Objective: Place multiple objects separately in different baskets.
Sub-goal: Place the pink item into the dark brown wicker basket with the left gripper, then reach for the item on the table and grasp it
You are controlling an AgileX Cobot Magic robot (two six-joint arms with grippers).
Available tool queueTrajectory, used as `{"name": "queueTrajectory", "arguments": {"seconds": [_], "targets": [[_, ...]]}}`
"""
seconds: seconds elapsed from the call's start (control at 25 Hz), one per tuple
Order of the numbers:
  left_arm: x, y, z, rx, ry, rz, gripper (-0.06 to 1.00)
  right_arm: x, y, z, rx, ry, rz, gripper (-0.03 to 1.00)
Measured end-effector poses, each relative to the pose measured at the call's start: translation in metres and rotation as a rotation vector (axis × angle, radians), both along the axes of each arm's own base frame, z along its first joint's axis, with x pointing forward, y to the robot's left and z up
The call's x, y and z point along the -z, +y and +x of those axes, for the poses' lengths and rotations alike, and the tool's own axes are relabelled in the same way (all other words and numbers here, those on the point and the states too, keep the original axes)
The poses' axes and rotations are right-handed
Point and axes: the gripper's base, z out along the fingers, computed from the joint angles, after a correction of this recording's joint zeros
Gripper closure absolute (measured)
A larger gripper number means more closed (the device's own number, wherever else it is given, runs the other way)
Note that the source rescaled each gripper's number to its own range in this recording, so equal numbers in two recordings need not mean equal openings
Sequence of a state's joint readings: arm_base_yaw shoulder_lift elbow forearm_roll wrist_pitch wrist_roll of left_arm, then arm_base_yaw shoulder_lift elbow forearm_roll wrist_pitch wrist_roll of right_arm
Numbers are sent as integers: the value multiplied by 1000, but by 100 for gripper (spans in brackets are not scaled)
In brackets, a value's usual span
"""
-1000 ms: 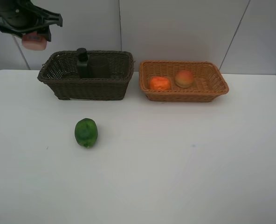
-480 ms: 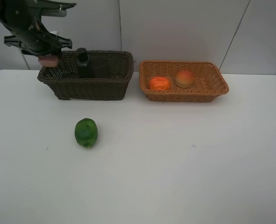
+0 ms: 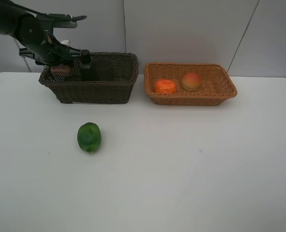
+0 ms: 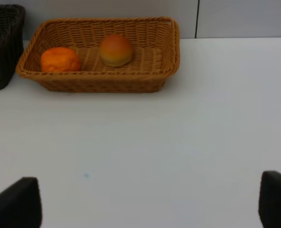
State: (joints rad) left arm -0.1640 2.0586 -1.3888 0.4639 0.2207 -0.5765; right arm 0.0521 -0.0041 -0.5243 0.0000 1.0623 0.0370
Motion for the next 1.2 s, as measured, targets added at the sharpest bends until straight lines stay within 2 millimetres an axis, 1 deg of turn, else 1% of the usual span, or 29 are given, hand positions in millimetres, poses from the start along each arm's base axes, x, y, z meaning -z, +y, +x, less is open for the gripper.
{"name": "queueTrajectory", "arguments": {"seconds": [0.2, 0.28, 0.32, 0.36, 0.44, 0.52, 0.6, 0.72, 0.88, 1.0, 1.2], "targets": [[8, 0, 0, -7, 21, -4, 26, 0, 0, 0, 0, 0, 0, 0], [8, 0, 0, -13, 23, -11, 26, 0, 0, 0, 0, 0, 0, 0], [8, 0, 0, -13, 24, -12, 24, 0, 0, 0, 0, 0, 0, 0], [8, 0, 0, -14, 24, -13, 20, 0, 0, 0, 0, 0, 0, 0], [8, 0, 0, -16, 24, -16, 4, 0, 0, 0, 0, 0, 0, 0], [8, -1, 0, -18, 25, -19, -2, 0, 0, 0, 0, 0, 0, 0], [6, -1, 0, -21, 23, -24, -5, 0, 0, 0, 0, 1, 0, 0], [-1, 0, -2, -31, 15, -34, -5, 1, 0, 0, 0, 2, 0, 0], [-18, 0, -10, -58, 36, -26, -5, 1, 0, 0, 0, 2, 0, 0], [-33, -6, -22, -73, 89, -12, -5, 1, 0, 0, 0, 2, 0, 0], [-49, -26, -48, -17, 205, 23, -5, 1, 0, 0, 0, 2, 0, 0]]}}
